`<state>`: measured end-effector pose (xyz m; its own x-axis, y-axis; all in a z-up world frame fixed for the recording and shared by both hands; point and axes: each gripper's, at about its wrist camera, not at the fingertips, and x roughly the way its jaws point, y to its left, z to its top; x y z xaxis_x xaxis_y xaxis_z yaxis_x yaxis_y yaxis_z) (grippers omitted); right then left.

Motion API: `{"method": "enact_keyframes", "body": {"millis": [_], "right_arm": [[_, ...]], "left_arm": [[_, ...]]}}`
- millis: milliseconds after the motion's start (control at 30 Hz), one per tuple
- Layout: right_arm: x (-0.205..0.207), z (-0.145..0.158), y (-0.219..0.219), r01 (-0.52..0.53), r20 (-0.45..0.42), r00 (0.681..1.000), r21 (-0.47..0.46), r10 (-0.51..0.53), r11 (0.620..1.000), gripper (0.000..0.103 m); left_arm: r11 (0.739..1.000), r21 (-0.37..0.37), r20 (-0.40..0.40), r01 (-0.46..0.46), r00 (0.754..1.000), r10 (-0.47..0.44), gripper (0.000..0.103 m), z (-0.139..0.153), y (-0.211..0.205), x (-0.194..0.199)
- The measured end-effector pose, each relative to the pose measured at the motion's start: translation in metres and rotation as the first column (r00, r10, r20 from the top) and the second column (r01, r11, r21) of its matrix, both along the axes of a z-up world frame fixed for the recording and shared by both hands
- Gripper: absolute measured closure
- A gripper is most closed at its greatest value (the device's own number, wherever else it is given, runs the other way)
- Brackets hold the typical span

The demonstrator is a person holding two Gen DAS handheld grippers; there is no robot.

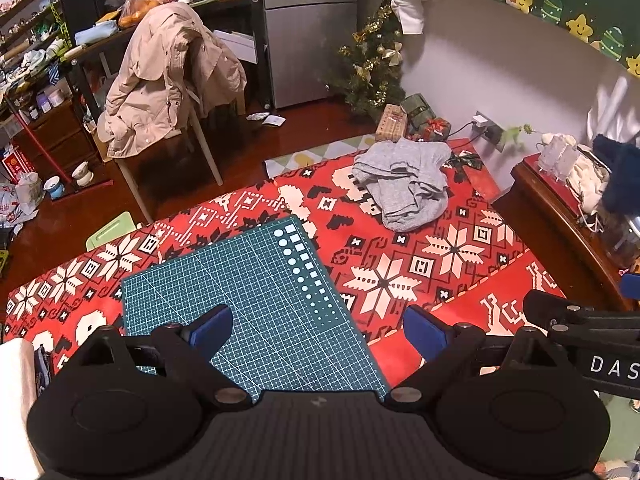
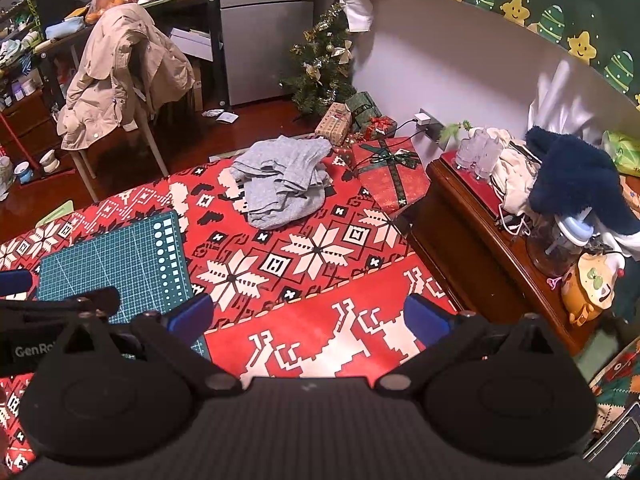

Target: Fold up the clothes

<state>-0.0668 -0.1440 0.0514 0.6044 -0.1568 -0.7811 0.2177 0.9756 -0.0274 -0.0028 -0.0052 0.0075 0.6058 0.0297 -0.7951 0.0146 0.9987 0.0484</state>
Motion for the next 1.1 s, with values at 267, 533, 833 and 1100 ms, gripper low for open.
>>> {"method": "enact_keyframes", "body": {"millis": [267,533,833,1100], "right_arm": [[-0.0006,0.0032,0.0024,0.005,0.006,1.0,-0.007,-0.005,1.0,0.001],[-0.0004,0.0043,0.0024,0.006,0.007,1.0,-0.005,-0.006,1.0,0.001],[-0.0017,0.0034,0.0002,0.014,0.007,1.0,-0.001,-0.014,1.0,0.001],[-0.0042,0.0026,-0.0022,0.016,0.012,1.0,-0.004,-0.016,1.0,0.001]], "left_arm": [[1.0,-0.008,0.007,-0.002,1.0,0.002,0.01,0.0018,0.0014,-0.0013],[1.0,-0.014,0.009,-0.003,1.0,0.003,0.01,0.0016,0.0018,-0.0018],[1.0,-0.014,0.016,0.001,1.0,0.0,0.01,0.0021,-0.0001,-0.0028],[1.0,-0.01,0.023,-0.001,1.0,0.001,0.01,0.0013,-0.003,-0.0043]]}}
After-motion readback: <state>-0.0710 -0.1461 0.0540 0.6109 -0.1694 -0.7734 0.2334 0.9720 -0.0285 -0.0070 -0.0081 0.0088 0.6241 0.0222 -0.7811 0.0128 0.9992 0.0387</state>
